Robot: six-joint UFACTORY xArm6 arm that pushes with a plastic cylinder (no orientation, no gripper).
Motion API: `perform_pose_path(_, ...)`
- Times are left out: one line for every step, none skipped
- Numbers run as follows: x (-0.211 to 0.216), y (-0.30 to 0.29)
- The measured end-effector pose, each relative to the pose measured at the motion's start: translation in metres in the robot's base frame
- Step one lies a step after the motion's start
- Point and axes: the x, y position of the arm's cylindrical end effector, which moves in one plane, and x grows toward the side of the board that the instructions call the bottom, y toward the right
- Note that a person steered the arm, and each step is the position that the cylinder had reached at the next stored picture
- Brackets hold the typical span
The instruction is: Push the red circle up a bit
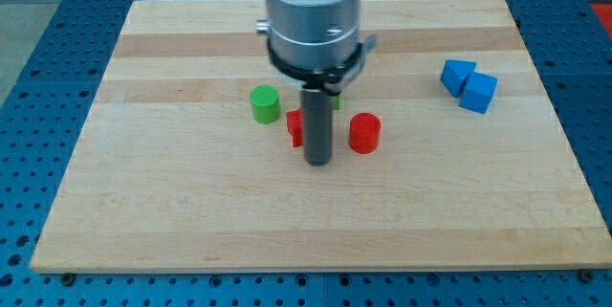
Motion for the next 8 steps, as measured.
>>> perform_pose_path(0.009, 0.031)
perform_pose_path(0.015, 0.052)
perform_pose_path(0.012, 0.055)
perform_pose_path(0.007, 0.055)
perform_pose_path(0.0, 0.055)
perform_pose_path(-0.003, 0.053)
perform_pose_path(-0.004, 0.053)
perform_pose_path(-0.01, 0.053)
